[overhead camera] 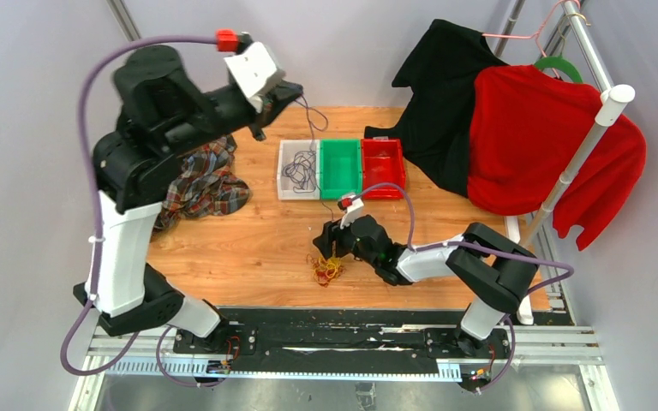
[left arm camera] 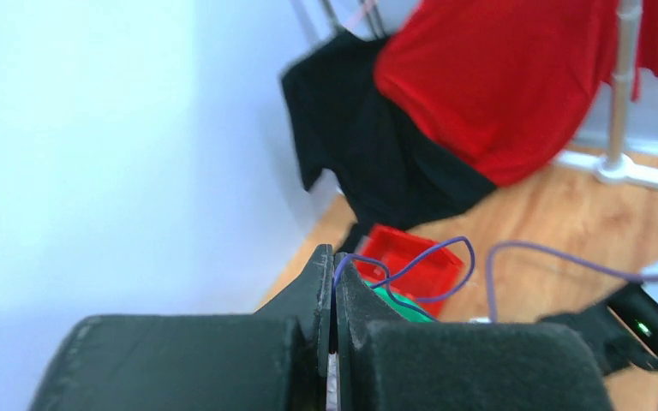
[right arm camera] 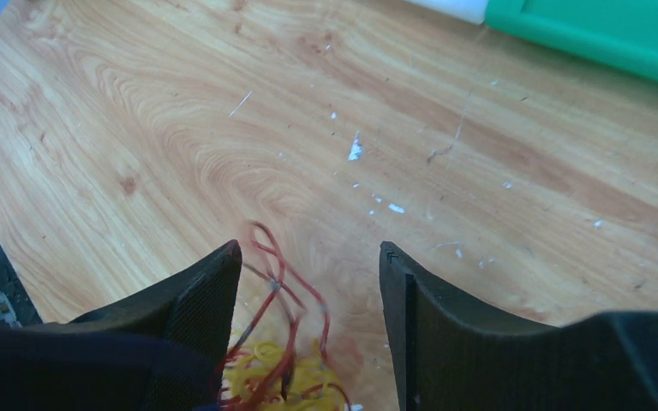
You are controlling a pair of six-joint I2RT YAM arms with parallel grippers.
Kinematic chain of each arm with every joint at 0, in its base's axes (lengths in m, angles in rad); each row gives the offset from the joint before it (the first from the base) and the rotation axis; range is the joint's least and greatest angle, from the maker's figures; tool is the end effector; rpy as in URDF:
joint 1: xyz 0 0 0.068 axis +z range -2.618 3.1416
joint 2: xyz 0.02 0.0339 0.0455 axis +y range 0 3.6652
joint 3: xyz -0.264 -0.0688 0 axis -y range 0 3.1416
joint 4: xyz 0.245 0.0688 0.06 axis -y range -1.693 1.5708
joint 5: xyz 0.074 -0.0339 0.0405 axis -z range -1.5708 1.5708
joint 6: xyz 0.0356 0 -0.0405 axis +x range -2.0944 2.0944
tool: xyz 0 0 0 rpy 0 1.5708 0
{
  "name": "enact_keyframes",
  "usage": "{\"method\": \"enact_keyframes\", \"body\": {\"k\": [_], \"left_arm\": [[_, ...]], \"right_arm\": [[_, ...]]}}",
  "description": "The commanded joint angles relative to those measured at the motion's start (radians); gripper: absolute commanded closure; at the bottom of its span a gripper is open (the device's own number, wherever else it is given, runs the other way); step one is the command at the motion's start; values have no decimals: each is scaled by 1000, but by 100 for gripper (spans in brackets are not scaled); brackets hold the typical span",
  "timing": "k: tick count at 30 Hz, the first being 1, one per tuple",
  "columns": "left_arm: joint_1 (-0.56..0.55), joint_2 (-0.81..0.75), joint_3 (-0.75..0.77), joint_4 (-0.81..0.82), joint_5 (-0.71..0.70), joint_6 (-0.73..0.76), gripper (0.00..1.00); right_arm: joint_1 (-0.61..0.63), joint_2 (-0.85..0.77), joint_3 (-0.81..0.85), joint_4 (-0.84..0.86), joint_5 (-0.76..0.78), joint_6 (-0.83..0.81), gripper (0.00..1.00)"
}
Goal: Untangle the cables
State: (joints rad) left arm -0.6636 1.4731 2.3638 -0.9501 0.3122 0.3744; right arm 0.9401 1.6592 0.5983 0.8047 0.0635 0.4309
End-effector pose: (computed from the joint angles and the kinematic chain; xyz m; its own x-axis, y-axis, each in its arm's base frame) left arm 0.1582 -0.1376 0.5981 0.2592 0.2391 -0.9358 0.7875 0.5086 0.3481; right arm 0.1912 0.2581 0.1642 -0.4573 0.0806 -0.8856 -0.6370 0.6652 0.3894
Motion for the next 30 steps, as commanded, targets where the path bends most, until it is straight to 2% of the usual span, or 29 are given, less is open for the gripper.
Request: {"method": "enact_keyframes", "body": {"k": [1,8,10,14,19,23,25,27,30], "left_arm": [[-4,0,111,70,-115,75,100],[-4,-98,-46,435,-284,180,100],[-4,-93,-46,501,-317,206,100],[-4,-67,-21,607,-356,259,100],[-4,-28,35,723,-395,333,100],[-4,-12,36,873,-434,370,100],[-4,5,52,878,-432,377,100],[-4,11,48,841,-430,374,99],[-4,-16,-51,833,-442,369,100]], "right_arm": [[41,25,11,62,7,14,39],[58,1,-70,83,37,29,39],[60,-9,-96,89,45,37,40],[60,-17,-146,108,51,48,49],[64,-35,-213,134,76,67,48],[65,-43,-262,149,86,100,60],[65,-46,-283,164,89,111,67],[65,-66,-308,178,100,117,69],[65,-138,-323,143,127,112,71]]}}
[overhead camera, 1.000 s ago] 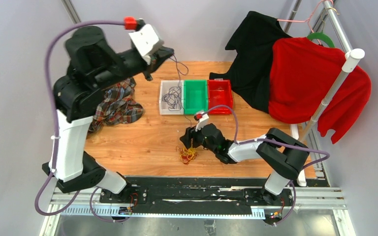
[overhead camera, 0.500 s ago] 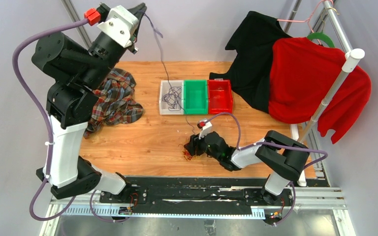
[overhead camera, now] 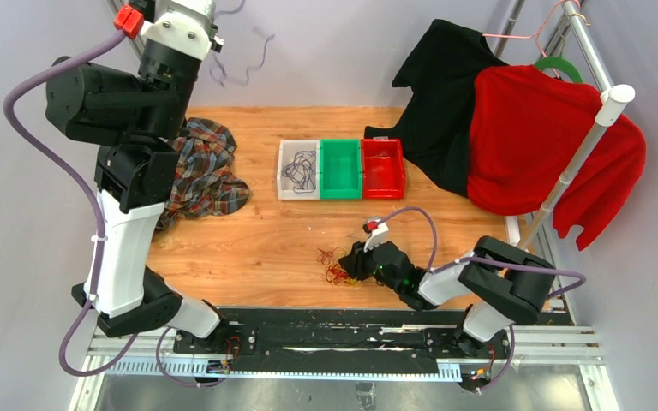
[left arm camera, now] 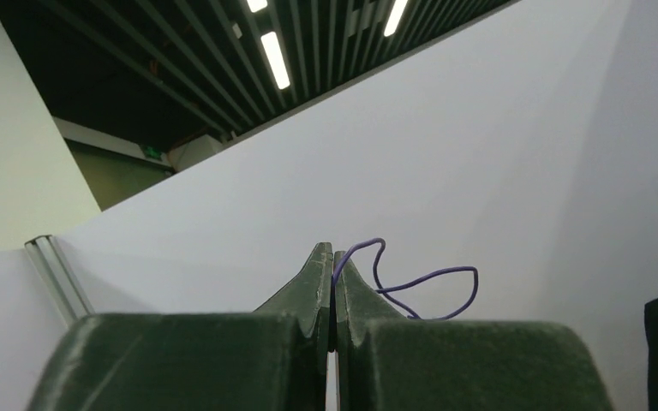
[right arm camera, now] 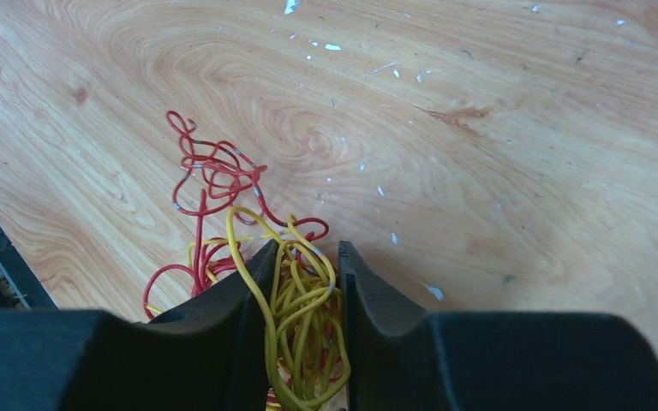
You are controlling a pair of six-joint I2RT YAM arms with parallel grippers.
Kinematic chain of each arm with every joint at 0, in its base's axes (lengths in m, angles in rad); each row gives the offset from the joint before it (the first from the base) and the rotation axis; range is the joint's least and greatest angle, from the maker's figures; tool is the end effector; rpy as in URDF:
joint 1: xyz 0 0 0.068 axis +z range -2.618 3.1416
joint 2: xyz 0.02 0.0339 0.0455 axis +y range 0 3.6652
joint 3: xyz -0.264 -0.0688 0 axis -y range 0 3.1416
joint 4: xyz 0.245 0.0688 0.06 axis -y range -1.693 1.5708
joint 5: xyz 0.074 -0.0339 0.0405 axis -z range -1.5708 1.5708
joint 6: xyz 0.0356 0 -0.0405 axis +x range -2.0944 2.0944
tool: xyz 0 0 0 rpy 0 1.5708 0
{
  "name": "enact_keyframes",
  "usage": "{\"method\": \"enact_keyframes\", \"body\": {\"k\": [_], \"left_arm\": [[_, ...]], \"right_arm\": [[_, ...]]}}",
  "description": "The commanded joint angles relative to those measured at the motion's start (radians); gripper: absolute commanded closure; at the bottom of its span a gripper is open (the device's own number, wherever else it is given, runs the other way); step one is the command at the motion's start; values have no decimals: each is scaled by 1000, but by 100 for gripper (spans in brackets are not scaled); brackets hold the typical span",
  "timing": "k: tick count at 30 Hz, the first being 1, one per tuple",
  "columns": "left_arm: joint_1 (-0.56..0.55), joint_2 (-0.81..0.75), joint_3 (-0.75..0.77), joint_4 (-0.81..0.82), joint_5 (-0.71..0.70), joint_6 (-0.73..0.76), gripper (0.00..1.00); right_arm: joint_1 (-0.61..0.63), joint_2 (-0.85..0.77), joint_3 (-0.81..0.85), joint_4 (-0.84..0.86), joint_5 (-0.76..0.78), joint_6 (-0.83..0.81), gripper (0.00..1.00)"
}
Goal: Untangle the cables
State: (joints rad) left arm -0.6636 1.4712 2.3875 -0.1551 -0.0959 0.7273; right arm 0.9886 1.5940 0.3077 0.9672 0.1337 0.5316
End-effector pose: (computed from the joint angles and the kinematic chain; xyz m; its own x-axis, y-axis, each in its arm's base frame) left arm 0.1396 -0.1048 0.6826 0.7772 0.2324 -0.5847 0.0559 0.9001 0.4320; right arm 0.1449 0.2114 0.1248 -0.5330 0.1040 -0.8397 -0.5661 0.6937 0.4453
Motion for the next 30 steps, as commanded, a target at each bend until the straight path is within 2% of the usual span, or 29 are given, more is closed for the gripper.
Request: {"method": "enact_keyframes", "body": {"k": [1,3,8,13,20,30], "left_arm": [[-4,-30,-122,46,-42,15,100],[27,-58,-231,84,-81,-15,99],[220,-84,-469,71,-53,-212,99],[260,-82,-643,89,9,-274,99],[260,-13,-687,53,35,-315,100],[259,91,-674,4,70,-318,100]], "right_arm": [[16,-103,-33,-43,65,4,72],[16,-172,-30,-104,78,-15,74],[15,-355,-28,-280,131,-42,80],[8,-458,-20,-390,141,-77,87],[0,-508,-12,-477,156,-85,92],[-9,-535,-26,-493,187,-79,95]]}}
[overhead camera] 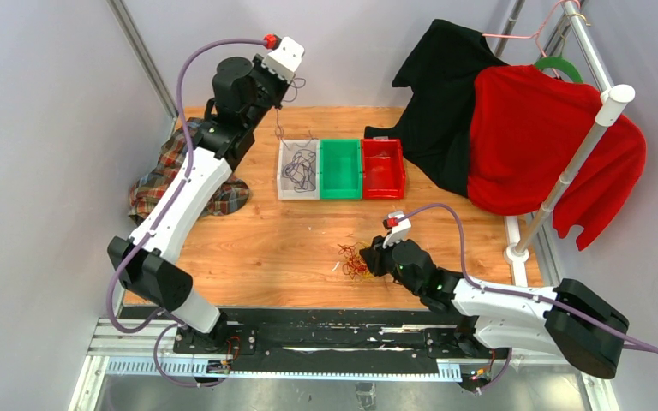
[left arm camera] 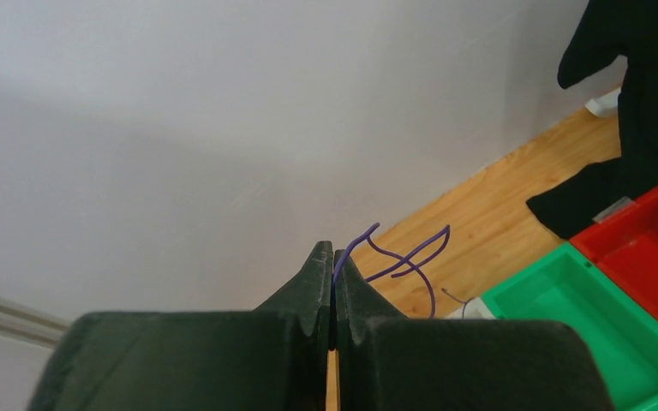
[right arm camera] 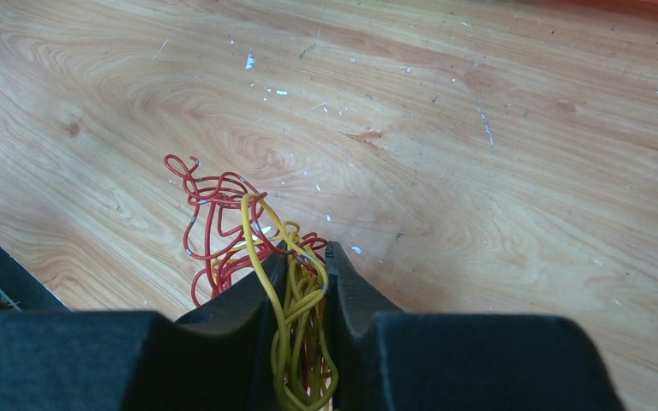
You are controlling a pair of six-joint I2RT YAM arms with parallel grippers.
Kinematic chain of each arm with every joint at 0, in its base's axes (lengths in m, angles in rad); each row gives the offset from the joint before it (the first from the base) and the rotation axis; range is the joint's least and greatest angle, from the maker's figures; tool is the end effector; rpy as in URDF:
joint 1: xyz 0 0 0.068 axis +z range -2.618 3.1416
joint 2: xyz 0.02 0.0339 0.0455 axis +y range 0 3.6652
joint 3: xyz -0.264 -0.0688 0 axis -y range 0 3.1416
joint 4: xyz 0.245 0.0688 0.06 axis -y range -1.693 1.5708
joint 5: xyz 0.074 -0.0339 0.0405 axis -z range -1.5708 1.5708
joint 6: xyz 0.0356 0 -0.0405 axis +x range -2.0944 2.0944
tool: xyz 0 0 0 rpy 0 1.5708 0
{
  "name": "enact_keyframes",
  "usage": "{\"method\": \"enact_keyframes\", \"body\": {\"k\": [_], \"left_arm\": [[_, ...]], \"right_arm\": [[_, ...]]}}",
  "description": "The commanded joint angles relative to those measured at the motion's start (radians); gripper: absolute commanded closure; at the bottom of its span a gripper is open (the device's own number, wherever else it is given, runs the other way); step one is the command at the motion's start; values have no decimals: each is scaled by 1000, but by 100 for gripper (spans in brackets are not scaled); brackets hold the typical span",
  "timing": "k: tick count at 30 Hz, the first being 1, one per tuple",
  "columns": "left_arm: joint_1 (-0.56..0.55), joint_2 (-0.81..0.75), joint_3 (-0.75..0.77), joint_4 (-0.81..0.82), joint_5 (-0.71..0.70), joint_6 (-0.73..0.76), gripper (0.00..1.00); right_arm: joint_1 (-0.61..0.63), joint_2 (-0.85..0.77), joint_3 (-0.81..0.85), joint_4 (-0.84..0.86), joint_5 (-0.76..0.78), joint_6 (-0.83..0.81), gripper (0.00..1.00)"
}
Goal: Untangle the cables
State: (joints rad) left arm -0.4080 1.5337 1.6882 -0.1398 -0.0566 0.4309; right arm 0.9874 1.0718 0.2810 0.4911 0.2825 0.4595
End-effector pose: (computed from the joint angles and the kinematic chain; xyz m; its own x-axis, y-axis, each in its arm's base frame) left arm 0.3244 -0.1380 0.4759 0.1560 0.3869 -0.9088 0.3071 0.8555 0.4169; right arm 0.1251 0.1715 0.1814 -0.4362 0.1124 -0.8928 -0.5148 0.7827 0.3500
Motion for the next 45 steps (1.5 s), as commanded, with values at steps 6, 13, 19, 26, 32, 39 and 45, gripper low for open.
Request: {"method": "enact_keyframes", "body": {"k": [6,13,19,26,32,39,45], "left_arm": [[3,24,52,24,58,-24,100],[2,41,200,-9,107,-18,100],[3,71,324,33,140,-24,100],[2,95,389,47,133,-37,100],[2,80,369,105,152,-40,99],[3,75,311,63,144,-57,99],[2,52,168,58,143,-60,99]], "right_arm": [[-15,-3,6,-16,36,-6,97],[-14,1,7,-10,28,-2,98],[-15,10,20,-7,22,-6,99],[-16,13,16,0,15,1,99],[-15,10,11,-2,16,0,99],[-16,17,-1,22,17,11,99],[-16,10,-11,20,24,9,99]]}}
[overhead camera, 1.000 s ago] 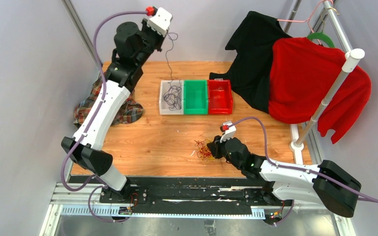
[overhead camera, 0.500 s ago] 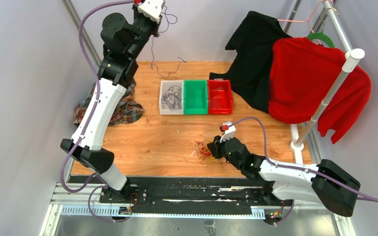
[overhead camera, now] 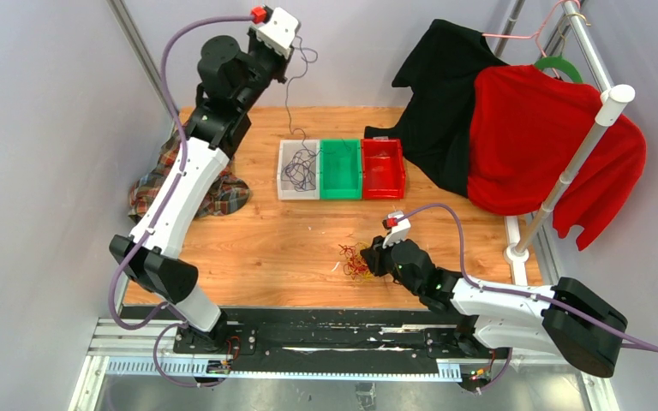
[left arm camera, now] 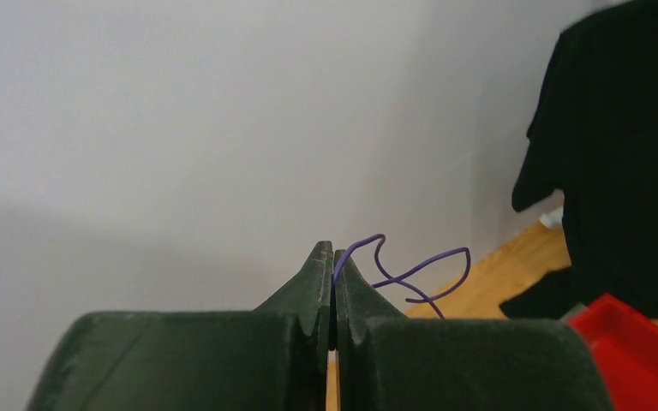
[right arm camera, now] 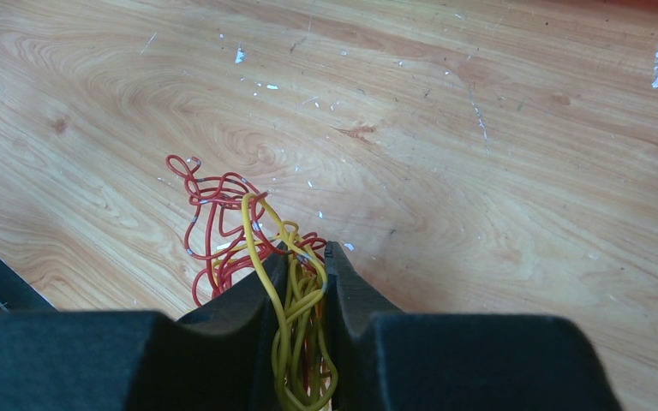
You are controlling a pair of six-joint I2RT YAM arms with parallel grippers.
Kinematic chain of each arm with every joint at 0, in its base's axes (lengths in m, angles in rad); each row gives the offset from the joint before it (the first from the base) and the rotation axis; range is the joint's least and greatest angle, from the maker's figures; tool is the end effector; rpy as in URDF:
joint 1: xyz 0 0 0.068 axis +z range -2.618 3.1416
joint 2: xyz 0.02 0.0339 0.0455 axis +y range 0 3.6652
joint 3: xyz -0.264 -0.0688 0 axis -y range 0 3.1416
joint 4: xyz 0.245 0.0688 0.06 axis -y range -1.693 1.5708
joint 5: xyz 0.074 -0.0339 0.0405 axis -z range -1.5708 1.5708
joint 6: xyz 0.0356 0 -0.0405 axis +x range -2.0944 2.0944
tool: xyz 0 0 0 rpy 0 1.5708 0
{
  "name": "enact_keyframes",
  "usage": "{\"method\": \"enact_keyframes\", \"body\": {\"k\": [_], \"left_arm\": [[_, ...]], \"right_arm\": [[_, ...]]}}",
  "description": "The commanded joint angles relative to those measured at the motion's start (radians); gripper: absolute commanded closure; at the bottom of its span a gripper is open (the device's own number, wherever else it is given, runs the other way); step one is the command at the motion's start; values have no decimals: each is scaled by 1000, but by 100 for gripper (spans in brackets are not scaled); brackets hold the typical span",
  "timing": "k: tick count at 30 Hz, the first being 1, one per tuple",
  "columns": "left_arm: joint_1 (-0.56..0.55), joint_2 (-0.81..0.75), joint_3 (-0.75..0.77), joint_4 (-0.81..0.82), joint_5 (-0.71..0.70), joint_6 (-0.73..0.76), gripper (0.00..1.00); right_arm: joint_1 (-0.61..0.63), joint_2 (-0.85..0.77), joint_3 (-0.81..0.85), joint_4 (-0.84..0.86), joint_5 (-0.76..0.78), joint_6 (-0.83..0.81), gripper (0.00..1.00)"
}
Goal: Untangle the cables
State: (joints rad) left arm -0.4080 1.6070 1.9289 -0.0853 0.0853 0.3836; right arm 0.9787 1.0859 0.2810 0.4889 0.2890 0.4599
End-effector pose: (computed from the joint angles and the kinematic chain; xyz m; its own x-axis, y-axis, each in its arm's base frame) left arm 0.3195 -0.1414 0.5374 0.3759 0.2437 -0.8940 0.3566 0.8524 0.3824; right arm 0.1272 0.1709 0.1785 -0.4413 0.1061 -0.8910 -0.5003 0.7952 0.3425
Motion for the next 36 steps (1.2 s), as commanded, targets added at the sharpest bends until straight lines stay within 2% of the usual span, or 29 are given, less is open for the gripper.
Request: {"method": "enact_keyframes", "body": {"k": [1,10,27,31,36], "left_arm": [[2,-23,-95,3,1,-4,99],[2,-10,-223,10,-32,110,99],[6,4,-170,-51,-66,157,100],[25,-11,-109,0,-67,126,99],[39,4,106,-41,41,29,99]], "right_arm": [[-7,-6,-11,20,20,9,99],[-14,-13,5,-18,24,8,99],[-23,-13,18,-47,17,16,99],[-23,-19,12,-51,12,17,99],[-24,-11,14,-51,9,16,99]]}}
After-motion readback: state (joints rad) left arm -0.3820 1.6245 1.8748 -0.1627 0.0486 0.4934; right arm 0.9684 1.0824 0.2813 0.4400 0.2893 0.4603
